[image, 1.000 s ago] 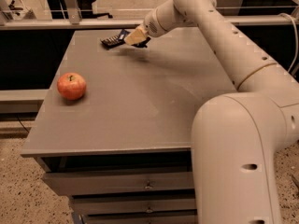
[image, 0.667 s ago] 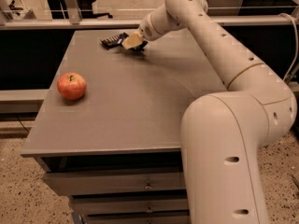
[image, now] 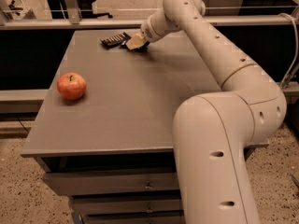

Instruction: Move rxbar blueberry near rxbar chocolate

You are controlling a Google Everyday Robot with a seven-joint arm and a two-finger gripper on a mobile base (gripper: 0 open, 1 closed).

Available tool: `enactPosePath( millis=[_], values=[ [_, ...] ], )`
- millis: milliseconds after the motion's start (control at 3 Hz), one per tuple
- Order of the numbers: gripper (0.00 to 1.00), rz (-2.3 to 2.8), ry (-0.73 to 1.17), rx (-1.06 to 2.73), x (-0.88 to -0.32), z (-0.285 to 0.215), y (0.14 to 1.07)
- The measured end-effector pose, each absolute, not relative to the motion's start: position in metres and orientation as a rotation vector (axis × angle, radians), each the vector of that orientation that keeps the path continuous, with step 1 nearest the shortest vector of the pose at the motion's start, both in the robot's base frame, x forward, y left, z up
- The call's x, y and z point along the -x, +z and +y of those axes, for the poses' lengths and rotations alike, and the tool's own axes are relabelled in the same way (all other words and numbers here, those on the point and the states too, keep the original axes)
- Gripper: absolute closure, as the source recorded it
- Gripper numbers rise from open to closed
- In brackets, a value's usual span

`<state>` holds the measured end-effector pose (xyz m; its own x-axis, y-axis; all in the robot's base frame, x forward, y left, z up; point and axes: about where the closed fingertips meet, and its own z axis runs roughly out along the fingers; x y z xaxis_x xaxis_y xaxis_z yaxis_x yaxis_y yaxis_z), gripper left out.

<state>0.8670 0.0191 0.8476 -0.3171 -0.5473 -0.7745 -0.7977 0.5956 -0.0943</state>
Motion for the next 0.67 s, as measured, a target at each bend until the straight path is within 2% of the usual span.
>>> enactPosePath(
  millis=[333,667],
  values=[
    [0.13,2.025,0.372,1.051,-0.872,0.010,0.844],
    [0.00,2.012,0.365,1.034,-0.873,0.000,0.852]
  ],
)
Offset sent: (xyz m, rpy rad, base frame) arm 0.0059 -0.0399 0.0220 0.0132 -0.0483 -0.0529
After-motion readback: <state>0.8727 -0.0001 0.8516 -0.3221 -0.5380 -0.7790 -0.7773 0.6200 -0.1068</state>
